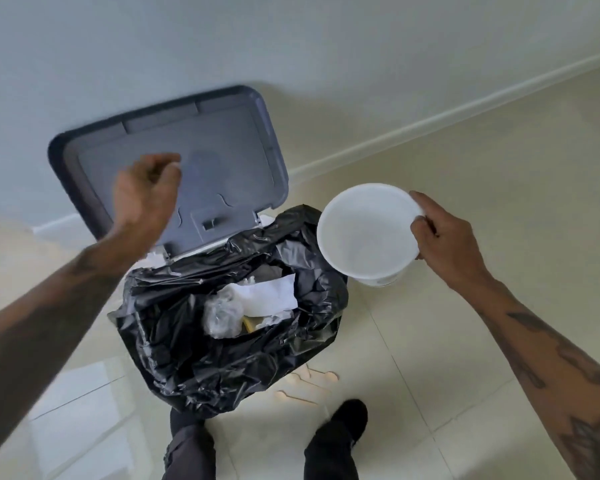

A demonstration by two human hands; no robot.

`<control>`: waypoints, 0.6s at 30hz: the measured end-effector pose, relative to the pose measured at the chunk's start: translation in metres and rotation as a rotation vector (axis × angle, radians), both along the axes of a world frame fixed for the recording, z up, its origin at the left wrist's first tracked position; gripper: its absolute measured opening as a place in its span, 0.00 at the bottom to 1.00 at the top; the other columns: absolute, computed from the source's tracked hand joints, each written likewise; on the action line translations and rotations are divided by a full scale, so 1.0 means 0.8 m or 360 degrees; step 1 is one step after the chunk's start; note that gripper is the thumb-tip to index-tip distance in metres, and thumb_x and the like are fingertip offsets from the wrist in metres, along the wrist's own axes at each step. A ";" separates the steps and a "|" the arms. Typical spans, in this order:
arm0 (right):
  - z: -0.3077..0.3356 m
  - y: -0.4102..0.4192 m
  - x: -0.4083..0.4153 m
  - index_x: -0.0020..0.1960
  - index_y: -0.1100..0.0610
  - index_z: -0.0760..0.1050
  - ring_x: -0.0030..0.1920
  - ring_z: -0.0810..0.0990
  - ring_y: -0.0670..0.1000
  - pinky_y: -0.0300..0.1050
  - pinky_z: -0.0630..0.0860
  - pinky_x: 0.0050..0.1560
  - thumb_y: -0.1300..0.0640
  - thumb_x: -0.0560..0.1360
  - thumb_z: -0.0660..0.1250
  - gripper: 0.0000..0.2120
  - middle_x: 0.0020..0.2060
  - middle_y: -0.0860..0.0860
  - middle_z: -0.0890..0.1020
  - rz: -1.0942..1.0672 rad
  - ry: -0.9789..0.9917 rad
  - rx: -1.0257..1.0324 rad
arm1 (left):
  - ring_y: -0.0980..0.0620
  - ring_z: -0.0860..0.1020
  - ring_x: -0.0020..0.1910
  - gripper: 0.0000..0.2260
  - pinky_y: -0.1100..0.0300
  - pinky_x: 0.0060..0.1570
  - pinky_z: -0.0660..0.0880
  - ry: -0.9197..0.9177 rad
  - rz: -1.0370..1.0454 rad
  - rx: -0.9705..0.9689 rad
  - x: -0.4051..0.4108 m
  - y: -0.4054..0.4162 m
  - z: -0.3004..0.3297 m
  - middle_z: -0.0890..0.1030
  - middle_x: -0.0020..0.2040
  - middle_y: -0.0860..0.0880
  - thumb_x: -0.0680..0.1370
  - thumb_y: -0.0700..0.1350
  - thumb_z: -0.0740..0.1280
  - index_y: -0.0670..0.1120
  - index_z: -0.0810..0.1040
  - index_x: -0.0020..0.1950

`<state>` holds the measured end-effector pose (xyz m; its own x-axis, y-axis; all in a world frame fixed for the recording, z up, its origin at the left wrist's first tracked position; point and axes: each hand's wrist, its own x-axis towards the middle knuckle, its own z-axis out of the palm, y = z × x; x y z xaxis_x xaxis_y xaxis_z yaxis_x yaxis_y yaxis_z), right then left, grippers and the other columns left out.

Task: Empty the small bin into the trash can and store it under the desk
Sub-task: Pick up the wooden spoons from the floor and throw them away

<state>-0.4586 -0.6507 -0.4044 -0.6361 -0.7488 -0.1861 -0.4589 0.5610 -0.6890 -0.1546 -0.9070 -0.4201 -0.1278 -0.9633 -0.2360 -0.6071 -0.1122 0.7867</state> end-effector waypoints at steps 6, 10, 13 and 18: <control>0.005 0.045 -0.063 0.71 0.48 0.72 0.39 0.78 0.53 0.54 0.84 0.42 0.61 0.79 0.57 0.22 0.42 0.52 0.79 -0.0116 -0.0032 -0.0133 | 0.50 0.82 0.38 0.13 0.53 0.48 0.85 0.0286 -0.0362 0.0603 -0.194 0.162 -0.005 0.84 0.42 0.47 0.81 0.48 0.69 0.41 0.84 0.59; -0.007 0.086 -0.104 0.72 0.47 0.70 0.39 0.77 0.51 0.56 0.82 0.46 0.60 0.80 0.57 0.22 0.42 0.54 0.80 -0.0198 -0.0112 -0.0187 | 0.49 0.85 0.40 0.09 0.59 0.42 0.84 0.0381 -0.0345 0.0784 -0.256 0.207 -0.015 0.86 0.44 0.45 0.82 0.45 0.67 0.42 0.84 0.57; -0.044 0.117 -0.126 0.72 0.44 0.69 0.43 0.79 0.51 0.50 0.83 0.46 0.59 0.81 0.57 0.22 0.47 0.55 0.81 -0.0261 -0.0206 -0.0179 | 0.51 0.85 0.38 0.10 0.57 0.45 0.85 0.0342 -0.0350 0.0777 -0.287 0.237 -0.045 0.86 0.44 0.45 0.82 0.41 0.67 0.41 0.83 0.61; -0.177 0.175 -0.143 0.70 0.37 0.70 0.56 0.79 0.52 0.27 0.77 0.33 0.55 0.80 0.59 0.22 0.58 0.53 0.77 -0.0540 -0.0598 -0.0099 | 0.45 0.87 0.46 0.11 0.49 0.52 0.85 0.0185 -0.0421 0.0800 -0.321 0.287 -0.159 0.87 0.52 0.41 0.82 0.38 0.65 0.41 0.83 0.62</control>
<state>-0.5728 -0.5105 -0.5461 -0.7432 -0.5286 -0.4102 0.0280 0.5880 -0.8084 -0.4112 -0.6778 -0.5471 -0.4014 -0.6682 -0.6264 -0.5784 -0.3454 0.7390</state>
